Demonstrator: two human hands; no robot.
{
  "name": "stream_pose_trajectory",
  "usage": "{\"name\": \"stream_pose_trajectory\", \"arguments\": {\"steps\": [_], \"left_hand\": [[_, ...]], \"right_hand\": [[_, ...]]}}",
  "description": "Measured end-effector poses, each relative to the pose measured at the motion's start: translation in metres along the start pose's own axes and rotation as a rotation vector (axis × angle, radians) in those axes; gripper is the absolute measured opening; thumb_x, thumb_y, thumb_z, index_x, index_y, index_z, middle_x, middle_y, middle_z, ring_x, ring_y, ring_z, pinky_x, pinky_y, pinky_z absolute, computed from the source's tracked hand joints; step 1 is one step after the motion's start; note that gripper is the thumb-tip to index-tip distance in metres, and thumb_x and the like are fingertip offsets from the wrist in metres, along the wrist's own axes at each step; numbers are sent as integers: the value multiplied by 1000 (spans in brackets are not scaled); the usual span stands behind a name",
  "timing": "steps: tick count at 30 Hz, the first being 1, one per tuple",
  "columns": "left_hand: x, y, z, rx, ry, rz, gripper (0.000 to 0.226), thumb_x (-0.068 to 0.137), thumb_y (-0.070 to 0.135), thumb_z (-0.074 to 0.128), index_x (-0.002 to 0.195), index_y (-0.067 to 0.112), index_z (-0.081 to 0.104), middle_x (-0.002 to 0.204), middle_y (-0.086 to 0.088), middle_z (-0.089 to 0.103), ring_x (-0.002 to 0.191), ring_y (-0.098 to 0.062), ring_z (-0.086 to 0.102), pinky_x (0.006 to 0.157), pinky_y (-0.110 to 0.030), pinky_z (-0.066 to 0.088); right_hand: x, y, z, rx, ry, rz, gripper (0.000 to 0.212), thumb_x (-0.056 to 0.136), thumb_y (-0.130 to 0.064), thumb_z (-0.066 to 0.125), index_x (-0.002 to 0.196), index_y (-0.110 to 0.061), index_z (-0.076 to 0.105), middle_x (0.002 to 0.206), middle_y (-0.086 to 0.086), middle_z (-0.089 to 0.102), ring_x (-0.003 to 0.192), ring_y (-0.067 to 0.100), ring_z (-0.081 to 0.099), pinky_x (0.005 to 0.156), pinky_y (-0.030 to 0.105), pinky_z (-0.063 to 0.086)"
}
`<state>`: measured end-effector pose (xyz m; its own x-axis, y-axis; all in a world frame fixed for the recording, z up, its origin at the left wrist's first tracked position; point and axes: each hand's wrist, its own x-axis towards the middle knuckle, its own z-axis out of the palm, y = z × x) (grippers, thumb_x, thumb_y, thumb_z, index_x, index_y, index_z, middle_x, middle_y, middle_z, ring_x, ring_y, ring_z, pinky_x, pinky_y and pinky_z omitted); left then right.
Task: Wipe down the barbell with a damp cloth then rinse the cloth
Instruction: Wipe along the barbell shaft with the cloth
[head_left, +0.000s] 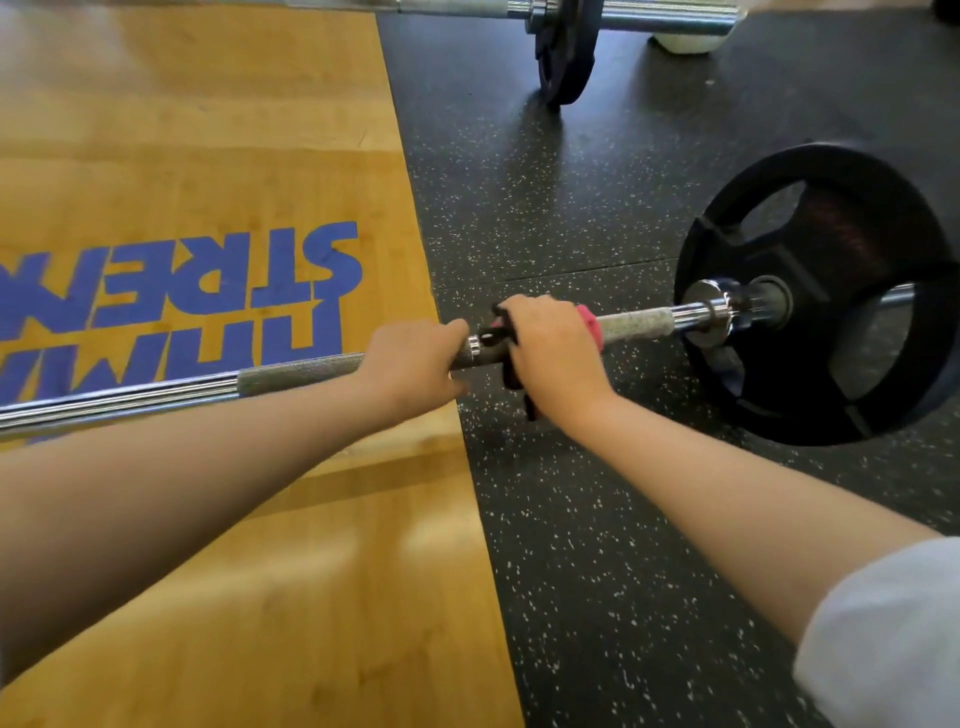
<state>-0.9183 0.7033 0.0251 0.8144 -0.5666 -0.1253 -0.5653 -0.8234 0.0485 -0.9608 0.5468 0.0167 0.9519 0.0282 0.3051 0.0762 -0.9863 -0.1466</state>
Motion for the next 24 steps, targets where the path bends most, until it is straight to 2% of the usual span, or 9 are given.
{"name": "stream_pose_trajectory", "arguments": {"steps": [2, 5, 10, 12, 14, 17, 19, 22, 24], "left_hand": [[-9, 2, 7, 41, 111, 50, 34, 86, 41, 61, 99, 17, 42, 93, 1, 60, 75, -21, 52, 55, -30, 31], [-6, 3, 9, 39, 132, 16, 34, 87, 39, 62, 92, 18, 36, 86, 0, 59, 69, -22, 49, 53, -30, 31], [3, 3, 10, 38, 113, -9, 17, 91, 33, 58, 94, 17, 52, 74, 0, 52, 66, -23, 49, 50, -28, 32], [9, 0, 5, -28, 0, -2, 12, 89, 30, 59, 89, 20, 53, 77, 1, 56, 69, -23, 53, 51, -27, 34], [20, -3, -3, -173, -214, -3, 15, 86, 26, 64, 79, 20, 52, 74, 1, 59, 66, -21, 55, 51, -26, 38], [33, -9, -15, -445, -531, -33, 21, 84, 15, 68, 71, 13, 51, 57, -3, 53, 43, -15, 49, 43, -24, 39], [35, -13, -21, -535, -627, -16, 21, 85, 10, 66, 69, 10, 53, 57, -3, 49, 40, -13, 43, 43, -24, 37], [33, -10, -19, -492, -558, -6, 18, 85, 16, 66, 69, 13, 56, 63, -3, 52, 52, -18, 48, 49, -26, 40], [23, -3, -12, -279, -309, -58, 14, 82, 29, 66, 82, 17, 59, 73, -2, 60, 67, -24, 58, 54, -28, 42]], "right_hand": [[-1, 27, -10, 5, -23, 89, 11, 87, -13, 53, 95, -17, 60, 78, -1, 56, 76, 27, 55, 70, 37, 37], [-4, 79, -23, -34, -20, 204, 10, 93, -11, 50, 99, -8, 58, 85, 10, 59, 79, 30, 53, 71, 36, 32], [-9, 101, -26, 27, 27, 307, 10, 93, -7, 49, 98, -3, 57, 88, 17, 59, 85, 35, 53, 74, 39, 32], [-7, 76, -19, 37, 58, 283, 8, 93, -8, 49, 95, -6, 57, 82, 7, 53, 81, 29, 49, 72, 34, 26], [-4, 43, -11, 55, 69, 235, 8, 94, -10, 50, 95, -9, 58, 81, 2, 50, 80, 24, 46, 71, 31, 22], [2, -8, 2, 50, 44, 99, 7, 86, -9, 60, 92, -7, 61, 81, 9, 61, 79, 30, 55, 72, 35, 29], [4, -35, 12, 86, 60, 31, 12, 73, -9, 71, 80, -9, 61, 70, 6, 62, 67, 28, 57, 66, 33, 25], [6, -37, 15, 158, 130, -74, 5, 71, -10, 62, 76, -9, 61, 65, 4, 61, 60, 26, 56, 63, 31, 24], [5, -18, 11, 96, 113, -164, 10, 73, -11, 59, 81, -9, 65, 68, 5, 62, 60, 26, 58, 63, 30, 28]]}}
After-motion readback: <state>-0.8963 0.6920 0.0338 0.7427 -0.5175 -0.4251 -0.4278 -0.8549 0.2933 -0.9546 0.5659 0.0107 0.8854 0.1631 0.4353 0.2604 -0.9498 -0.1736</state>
